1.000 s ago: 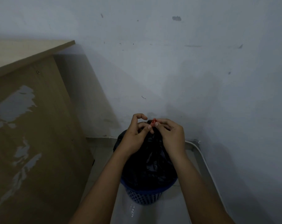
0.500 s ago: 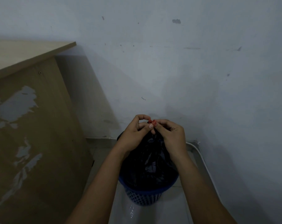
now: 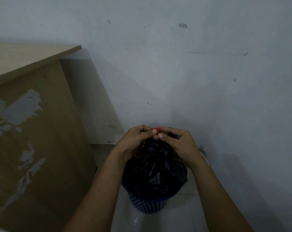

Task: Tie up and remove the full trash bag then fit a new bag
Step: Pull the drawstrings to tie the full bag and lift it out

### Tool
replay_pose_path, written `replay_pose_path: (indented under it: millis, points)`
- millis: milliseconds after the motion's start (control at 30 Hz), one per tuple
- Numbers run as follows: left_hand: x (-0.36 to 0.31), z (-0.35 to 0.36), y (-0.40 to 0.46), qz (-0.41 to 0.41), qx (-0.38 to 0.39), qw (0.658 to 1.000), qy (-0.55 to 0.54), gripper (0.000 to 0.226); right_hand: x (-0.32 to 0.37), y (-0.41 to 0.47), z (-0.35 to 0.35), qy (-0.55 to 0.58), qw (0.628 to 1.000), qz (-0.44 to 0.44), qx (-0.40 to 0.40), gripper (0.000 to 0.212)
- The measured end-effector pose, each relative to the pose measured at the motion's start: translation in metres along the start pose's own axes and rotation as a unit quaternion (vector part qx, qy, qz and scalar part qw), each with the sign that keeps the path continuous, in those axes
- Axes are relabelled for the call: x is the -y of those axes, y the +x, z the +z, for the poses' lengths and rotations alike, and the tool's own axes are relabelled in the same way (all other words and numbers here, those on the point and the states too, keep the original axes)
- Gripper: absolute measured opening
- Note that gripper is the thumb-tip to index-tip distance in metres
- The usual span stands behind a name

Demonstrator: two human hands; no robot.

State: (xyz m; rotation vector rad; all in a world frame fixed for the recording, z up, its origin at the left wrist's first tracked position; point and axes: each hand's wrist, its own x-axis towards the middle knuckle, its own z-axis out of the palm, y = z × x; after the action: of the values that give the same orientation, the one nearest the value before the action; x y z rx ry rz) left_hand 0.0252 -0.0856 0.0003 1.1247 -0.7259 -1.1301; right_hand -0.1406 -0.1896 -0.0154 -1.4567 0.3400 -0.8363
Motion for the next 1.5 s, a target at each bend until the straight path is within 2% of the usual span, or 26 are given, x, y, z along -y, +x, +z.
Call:
replay_pose_path:
  millis: [167, 333, 400, 500, 567, 633, 667, 700, 733, 833, 900, 1000, 1067, 1267, 1500]
  points:
    - [-0.004, 0.008, -0.003, 0.000, 0.001, 1.000, -0.021, 0.010, -0.004, -0.001, 0.006, -0.001, 0.998, -0.004, -0.056, 0.020]
    - [0.005, 0.016, -0.002, 0.010, -0.027, 0.999, -0.033, 0.004, -0.012, 0.002, 0.014, -0.042, 0.990, -0.010, -0.134, 0.004]
    - [0.008, 0.016, -0.001, 0.028, -0.035, 0.999, -0.002, 0.008, -0.016, 0.002, 0.017, -0.064, 0.985, -0.001, -0.160, 0.006]
    - [0.010, 0.015, -0.002, 0.079, -0.059, 0.988, 0.116, 0.008, -0.018, 0.001, 0.019, -0.113, 0.979, 0.015, -0.168, 0.010]
    - [0.014, 0.016, 0.000, 0.122, -0.093, 0.958, 0.244, 0.006, -0.017, 0.001, 0.021, -0.149, 0.974, 0.014, -0.173, 0.013]
    - [0.020, 0.020, 0.000, 0.169, -0.179, 0.876, 0.415, 0.012, -0.016, 0.002, 0.024, -0.180, 0.965, 0.007, -0.189, 0.011]
    - [0.022, 0.021, 0.000, 0.196, -0.217, 0.840, 0.457, 0.013, -0.014, 0.003, 0.027, -0.193, 0.961, 0.000, -0.196, 0.008]
    - [0.024, 0.021, 0.001, 0.218, -0.237, 0.828, 0.460, 0.012, -0.014, 0.004, 0.028, -0.202, 0.958, -0.009, -0.202, 0.005]
    - [0.026, 0.019, 0.003, 0.225, -0.239, 0.837, 0.438, 0.009, -0.012, 0.003, 0.028, -0.202, 0.958, -0.021, -0.204, 0.002]
    - [0.024, 0.013, 0.007, 0.178, -0.187, 0.913, 0.317, 0.007, -0.009, -0.001, 0.028, -0.212, 0.954, -0.057, -0.204, 0.013]
    - [0.024, 0.012, 0.007, 0.166, -0.178, 0.926, 0.288, 0.005, -0.009, -0.003, 0.027, -0.244, 0.947, -0.068, -0.199, 0.012]
    - [0.025, 0.014, 0.004, 0.159, -0.199, 0.927, 0.275, 0.006, -0.011, -0.006, 0.025, -0.276, 0.940, -0.071, -0.186, 0.008]
    - [0.024, 0.013, 0.004, 0.155, -0.205, 0.929, 0.266, 0.005, -0.009, -0.011, 0.025, -0.313, 0.930, -0.090, -0.174, 0.013]
    - [0.021, 0.015, 0.003, 0.161, -0.251, 0.889, 0.347, 0.014, -0.002, -0.014, 0.021, -0.457, 0.868, -0.156, -0.114, 0.026]
    - [0.020, 0.021, 0.007, 0.187, -0.270, 0.851, 0.410, 0.014, -0.002, -0.011, 0.026, -0.508, 0.838, -0.162, -0.118, 0.027]
